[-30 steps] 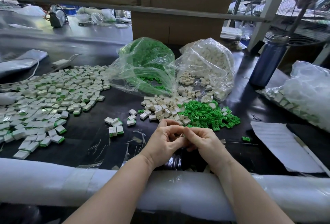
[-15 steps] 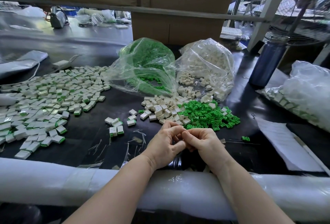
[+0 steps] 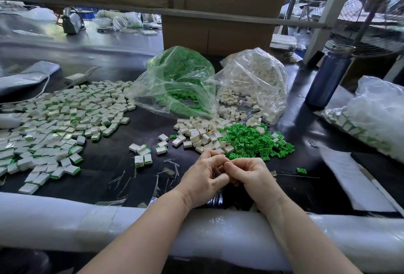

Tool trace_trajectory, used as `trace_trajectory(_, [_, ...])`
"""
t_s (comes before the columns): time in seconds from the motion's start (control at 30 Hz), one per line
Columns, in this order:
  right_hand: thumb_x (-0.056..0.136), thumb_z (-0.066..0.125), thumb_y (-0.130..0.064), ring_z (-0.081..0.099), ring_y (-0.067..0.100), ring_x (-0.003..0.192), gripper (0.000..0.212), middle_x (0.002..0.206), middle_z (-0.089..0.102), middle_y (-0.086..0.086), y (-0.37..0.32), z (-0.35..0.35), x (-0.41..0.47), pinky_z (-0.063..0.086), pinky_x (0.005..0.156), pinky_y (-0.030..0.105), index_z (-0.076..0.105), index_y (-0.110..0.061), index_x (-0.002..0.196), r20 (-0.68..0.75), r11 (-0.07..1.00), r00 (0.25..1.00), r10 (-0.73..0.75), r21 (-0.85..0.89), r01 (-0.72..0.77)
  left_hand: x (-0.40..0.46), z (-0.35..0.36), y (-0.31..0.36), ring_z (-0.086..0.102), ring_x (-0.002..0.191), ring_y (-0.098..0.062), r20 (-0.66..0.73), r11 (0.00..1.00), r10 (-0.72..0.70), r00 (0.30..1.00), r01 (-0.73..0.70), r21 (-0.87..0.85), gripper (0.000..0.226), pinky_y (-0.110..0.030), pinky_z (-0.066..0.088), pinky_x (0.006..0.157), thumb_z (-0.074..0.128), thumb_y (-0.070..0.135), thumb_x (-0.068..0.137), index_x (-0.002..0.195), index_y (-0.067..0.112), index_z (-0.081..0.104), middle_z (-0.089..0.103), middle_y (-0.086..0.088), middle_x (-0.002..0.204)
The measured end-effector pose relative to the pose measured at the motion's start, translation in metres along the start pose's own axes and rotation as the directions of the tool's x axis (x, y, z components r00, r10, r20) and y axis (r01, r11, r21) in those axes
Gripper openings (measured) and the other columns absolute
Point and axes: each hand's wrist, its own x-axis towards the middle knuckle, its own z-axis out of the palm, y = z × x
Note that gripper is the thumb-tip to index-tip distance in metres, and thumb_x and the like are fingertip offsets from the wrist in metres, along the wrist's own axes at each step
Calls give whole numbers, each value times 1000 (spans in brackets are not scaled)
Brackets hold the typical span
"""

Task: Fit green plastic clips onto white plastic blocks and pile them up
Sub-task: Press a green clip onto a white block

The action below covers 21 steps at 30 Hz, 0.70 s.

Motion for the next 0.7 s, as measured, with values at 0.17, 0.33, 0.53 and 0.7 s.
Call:
trace_trajectory(0.17, [87,58,-5,45,2,44,19,47,55,-5,0,0,0,37,46,13,70,-1,73,-1,1000,1000,6,-6,-6,1,2,-2,54,82,-15,-4,1000,-17,1000,17,-2,13,-41,48,86,54,30,69,74,42,57,45,10,99])
trace_trajectory(0.33, [87,58,-5,47,2,45,20,47,56,-5,-1,0,0,38,46,13,71,-3,72,-2,1000,1000,11,-11,-11,1,2,-3,53,82,-13,4,1000,-19,1000,19,2,14,-42,47,87,54,31,69,73,44,56,46,10,98])
trace_trajectory(0.53, [87,58,-4,49,1,44,18,47,58,-4,-1,0,-1,39,45,12,70,0,75,7,1000,1000,13,7,-13,1,2,-3,53,81,-13,16,1000,-25,1000,25,-2,13,-42,47,88,54,31,70,75,42,57,46,6,99])
trace_trajectory(0.7, [87,58,-5,51,2,44,19,49,60,-2,-2,0,-1,40,45,13,71,-1,74,5,1000,1000,22,18,-23,1,1,-2,51,77,-12,15,1000,-22,1000,22,-3,12,-42,48,86,54,31,70,76,40,58,47,4,98])
